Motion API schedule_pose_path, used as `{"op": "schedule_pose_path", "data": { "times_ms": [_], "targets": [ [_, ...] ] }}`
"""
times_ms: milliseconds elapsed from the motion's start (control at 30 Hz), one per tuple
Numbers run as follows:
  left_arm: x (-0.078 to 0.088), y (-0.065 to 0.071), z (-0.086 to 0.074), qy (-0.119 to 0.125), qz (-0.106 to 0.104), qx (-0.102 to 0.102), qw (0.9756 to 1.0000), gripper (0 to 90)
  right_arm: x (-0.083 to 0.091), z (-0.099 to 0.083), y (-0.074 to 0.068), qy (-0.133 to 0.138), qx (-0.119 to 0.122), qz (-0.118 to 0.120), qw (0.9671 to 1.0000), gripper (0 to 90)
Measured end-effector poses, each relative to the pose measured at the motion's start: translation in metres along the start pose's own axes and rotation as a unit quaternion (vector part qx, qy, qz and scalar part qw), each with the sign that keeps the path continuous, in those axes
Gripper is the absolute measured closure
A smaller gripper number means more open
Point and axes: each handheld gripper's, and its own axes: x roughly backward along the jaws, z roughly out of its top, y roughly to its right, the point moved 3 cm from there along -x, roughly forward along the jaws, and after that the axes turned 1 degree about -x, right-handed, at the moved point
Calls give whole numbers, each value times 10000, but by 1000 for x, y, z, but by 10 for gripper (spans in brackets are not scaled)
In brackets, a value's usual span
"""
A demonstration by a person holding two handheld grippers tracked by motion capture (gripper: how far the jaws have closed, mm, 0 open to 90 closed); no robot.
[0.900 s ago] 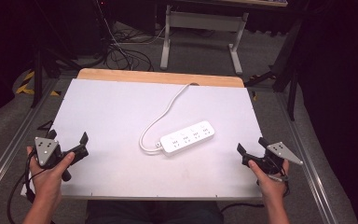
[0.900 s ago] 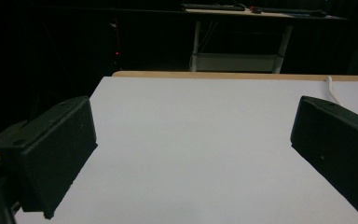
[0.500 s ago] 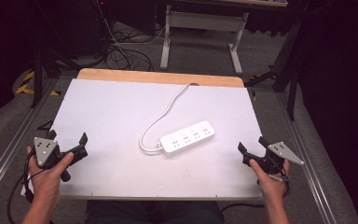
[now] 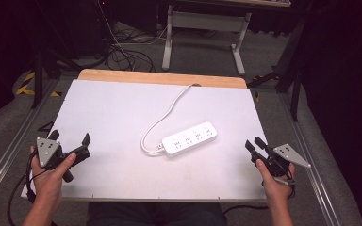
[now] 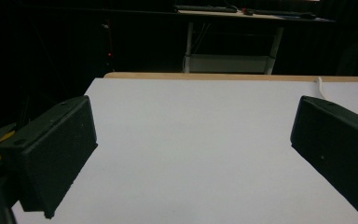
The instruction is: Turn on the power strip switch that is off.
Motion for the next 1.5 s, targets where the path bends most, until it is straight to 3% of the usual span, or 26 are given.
{"op": "schedule_pose_path", "data": {
  "times_ms": [33,67,133,233,400,600,700,1000,1200,1500],
  "targets": [
    [0,0,0,2,-10,-3,10000,8,0,0,0,-3,3,43,10000,654],
    [0,1,0,11,-12,-5,10000,8,0,0,0,-3,3,43,10000,654],
    [0,1,0,12,-28,-11,10000,9,1,0,0,-50,7,117,9999,804],
    [0,0,-1,7,-29,50,10000,12,3,4,-1,3,-10,165,9999,898],
    [1,0,0,22,-56,21,10000,13,5,13,0,106,46,191,9998,900],
    [2,0,0,29,-125,-59,9999,15,1,28,10,106,-107,226,9996,900],
    [2,1,0,52,-163,-4,9999,17,-1,33,7,62,-73,293,9995,900],
    [4,1,0,54,-171,34,9998,19,-19,50,-16,-209,257,574,9978,900],
    [4,1,0,62,-184,15,9998,21,-41,55,-40,-553,562,805,9936,900],
    [5,1,1,63,-217,-26,9997,23,-72,58,-67,-902,637,1073,9881,900]
  ]
}}
